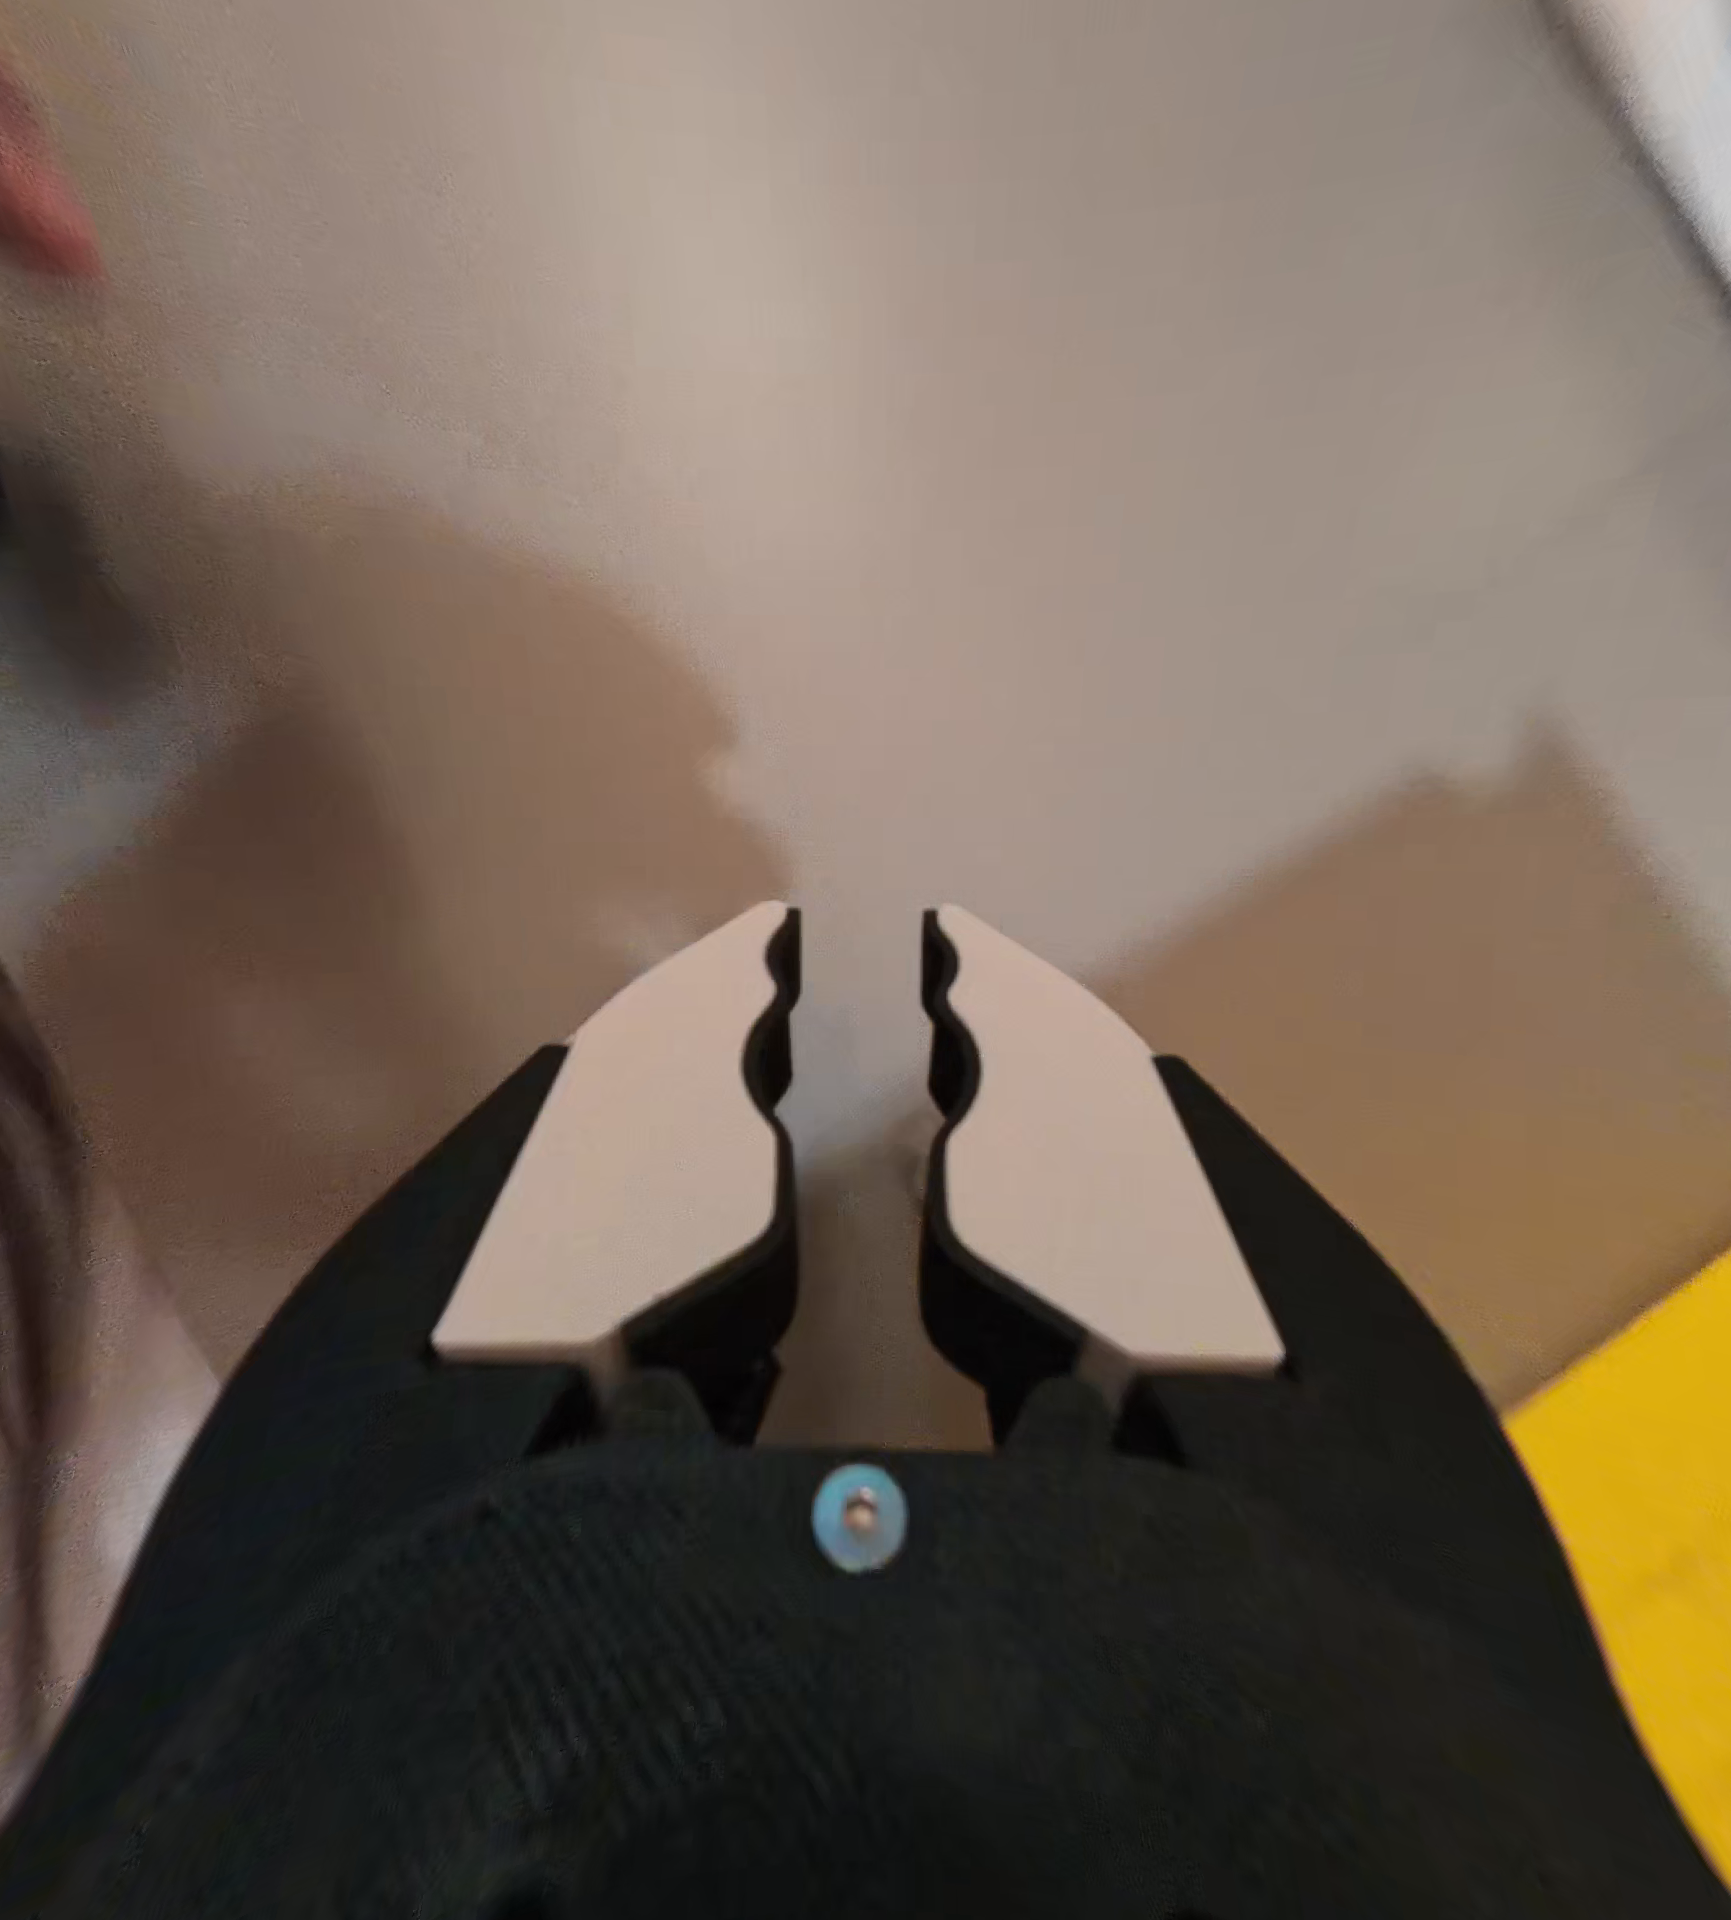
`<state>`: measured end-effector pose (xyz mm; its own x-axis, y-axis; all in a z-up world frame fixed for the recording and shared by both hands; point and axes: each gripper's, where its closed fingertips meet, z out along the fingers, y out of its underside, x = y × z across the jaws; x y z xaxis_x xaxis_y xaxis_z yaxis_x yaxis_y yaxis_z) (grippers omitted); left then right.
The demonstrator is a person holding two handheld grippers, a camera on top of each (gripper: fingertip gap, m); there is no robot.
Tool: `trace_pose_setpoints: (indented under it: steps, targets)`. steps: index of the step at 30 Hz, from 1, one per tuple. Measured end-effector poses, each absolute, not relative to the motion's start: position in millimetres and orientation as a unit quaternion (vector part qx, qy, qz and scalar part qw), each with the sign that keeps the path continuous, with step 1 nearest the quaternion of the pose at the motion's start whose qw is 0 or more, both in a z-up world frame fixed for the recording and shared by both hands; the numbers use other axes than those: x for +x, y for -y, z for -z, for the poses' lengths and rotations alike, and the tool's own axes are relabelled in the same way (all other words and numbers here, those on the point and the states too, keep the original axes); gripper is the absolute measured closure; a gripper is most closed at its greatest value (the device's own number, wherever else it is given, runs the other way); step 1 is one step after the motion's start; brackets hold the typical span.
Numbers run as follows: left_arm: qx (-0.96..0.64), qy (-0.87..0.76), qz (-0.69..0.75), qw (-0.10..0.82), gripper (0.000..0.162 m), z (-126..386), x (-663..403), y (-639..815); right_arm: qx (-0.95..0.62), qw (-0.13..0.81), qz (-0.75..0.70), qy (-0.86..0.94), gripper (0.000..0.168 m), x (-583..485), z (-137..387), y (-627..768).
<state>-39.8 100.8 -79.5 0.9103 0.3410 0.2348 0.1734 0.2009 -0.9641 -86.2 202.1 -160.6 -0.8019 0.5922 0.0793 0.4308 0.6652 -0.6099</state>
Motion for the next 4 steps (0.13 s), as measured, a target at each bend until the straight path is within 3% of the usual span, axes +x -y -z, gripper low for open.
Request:
trace_pose_setpoints:
  steps: [1, 4]
  targets:
    - [-0.629, 0.205, -0.055, 0.748, 0.144, 79.7, -40.1, -100.9, -0.336, 0.152, -0.346, 0.863, 0.142, -88.6, 153.2, -200.8]
    - [-0.631, 0.206, -0.053, 0.746, 0.144, 81.2, -39.3, -102.2, -0.436, 0.245, -0.383, 0.777, 0.142, -87.4, 154.4, -221.4]
